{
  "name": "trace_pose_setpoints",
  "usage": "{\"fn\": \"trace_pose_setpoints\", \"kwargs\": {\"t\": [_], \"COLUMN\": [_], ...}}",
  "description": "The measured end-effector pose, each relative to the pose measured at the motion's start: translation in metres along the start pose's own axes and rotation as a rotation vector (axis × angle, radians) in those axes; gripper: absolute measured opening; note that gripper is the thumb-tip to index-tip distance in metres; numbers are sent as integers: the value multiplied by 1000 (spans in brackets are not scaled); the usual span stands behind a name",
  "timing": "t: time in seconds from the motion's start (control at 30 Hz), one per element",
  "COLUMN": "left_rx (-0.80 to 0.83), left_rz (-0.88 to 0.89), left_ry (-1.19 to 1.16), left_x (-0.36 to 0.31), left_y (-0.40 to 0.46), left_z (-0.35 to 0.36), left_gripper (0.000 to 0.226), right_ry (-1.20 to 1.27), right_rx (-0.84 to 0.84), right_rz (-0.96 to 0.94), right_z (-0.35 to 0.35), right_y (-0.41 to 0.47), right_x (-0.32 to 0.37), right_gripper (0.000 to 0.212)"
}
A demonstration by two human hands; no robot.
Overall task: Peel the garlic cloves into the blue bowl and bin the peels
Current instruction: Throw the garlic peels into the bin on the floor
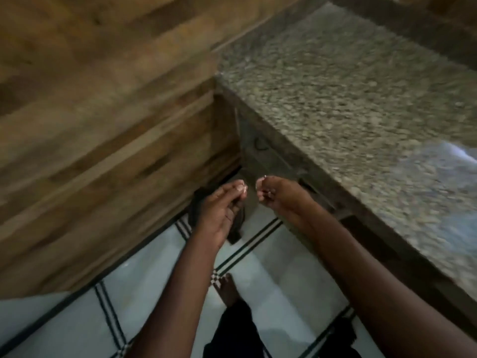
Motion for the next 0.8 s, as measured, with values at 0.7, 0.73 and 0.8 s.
{"fn": "trace_pose_setpoints", "kwargs": {"t": [0.7,0.73,0.8], "left_rx": [-332,-340,-345], "left_rz": [-271,-293,-331], "left_ry": [-2,6,33], "left_x": [13,27,58], "left_y": [196,208,231], "left_z": [-240,-245,-255], "left_gripper": [14,14,13], "right_ry": [-384,-384,-375], "right_rx": [-230,-257,-303], "right_rz": [392,400,407], "right_z": [112,104,90], "right_y": [236,248,271], "right_x": [-160,-172,-196], "right_gripper": [20,18,5]}}
Point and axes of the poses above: each hand's wrist, its own y-axis towards the middle knuckle, its own z-axis out of the palm, x = y × z, the point moved 2 cm from there along y, towards the middle knuckle, and after that the axes turned 4 degrees about -x, right-handed, at the moved point
